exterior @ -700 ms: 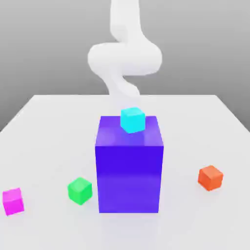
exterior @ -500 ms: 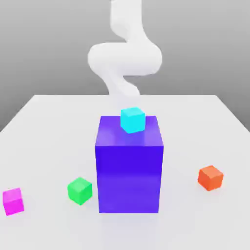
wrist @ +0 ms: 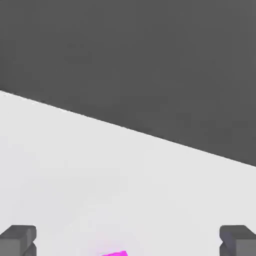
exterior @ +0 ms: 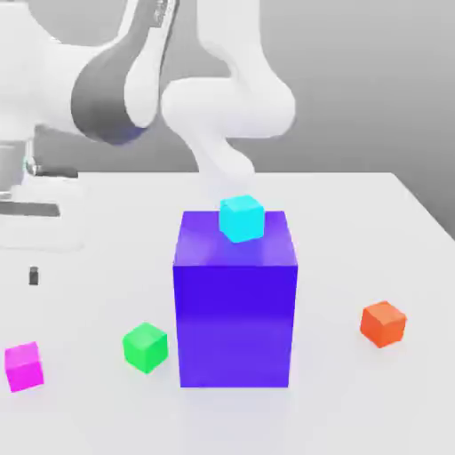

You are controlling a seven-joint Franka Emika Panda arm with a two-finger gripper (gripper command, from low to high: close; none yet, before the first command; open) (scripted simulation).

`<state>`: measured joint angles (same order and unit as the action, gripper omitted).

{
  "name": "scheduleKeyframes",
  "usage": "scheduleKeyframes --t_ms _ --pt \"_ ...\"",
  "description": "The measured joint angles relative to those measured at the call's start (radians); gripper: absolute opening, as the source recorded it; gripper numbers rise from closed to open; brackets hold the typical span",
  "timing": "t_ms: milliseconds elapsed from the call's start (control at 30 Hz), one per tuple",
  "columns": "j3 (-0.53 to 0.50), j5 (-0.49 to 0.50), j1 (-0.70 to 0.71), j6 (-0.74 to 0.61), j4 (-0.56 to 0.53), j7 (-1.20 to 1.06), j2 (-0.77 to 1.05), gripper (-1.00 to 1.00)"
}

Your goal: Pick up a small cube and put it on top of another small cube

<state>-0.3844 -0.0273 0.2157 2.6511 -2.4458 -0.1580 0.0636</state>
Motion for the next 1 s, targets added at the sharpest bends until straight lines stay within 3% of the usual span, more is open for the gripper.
scheduleKeyframes --t_ms 167,300,333,567,733,1000 --pt "0.068 -0.160 0.143 0.072 -0.023 -0.300 0.190 0.00" --pt "0.157 -0.253 0.228 0.172 0.002 -0.394 0.335 0.00" --pt "0.180 -0.270 0.247 0.198 0.010 -0.408 0.368 -1.00" --pt "0.184 -0.276 0.251 0.201 0.011 -0.414 0.375 -1.00" --pt "0.104 -0.168 0.192 0.086 -0.025 -0.335 0.221 -1.00" --pt "0.033 0.275 0.140 -0.101 -0.074 -0.196 -0.081 -1.00"
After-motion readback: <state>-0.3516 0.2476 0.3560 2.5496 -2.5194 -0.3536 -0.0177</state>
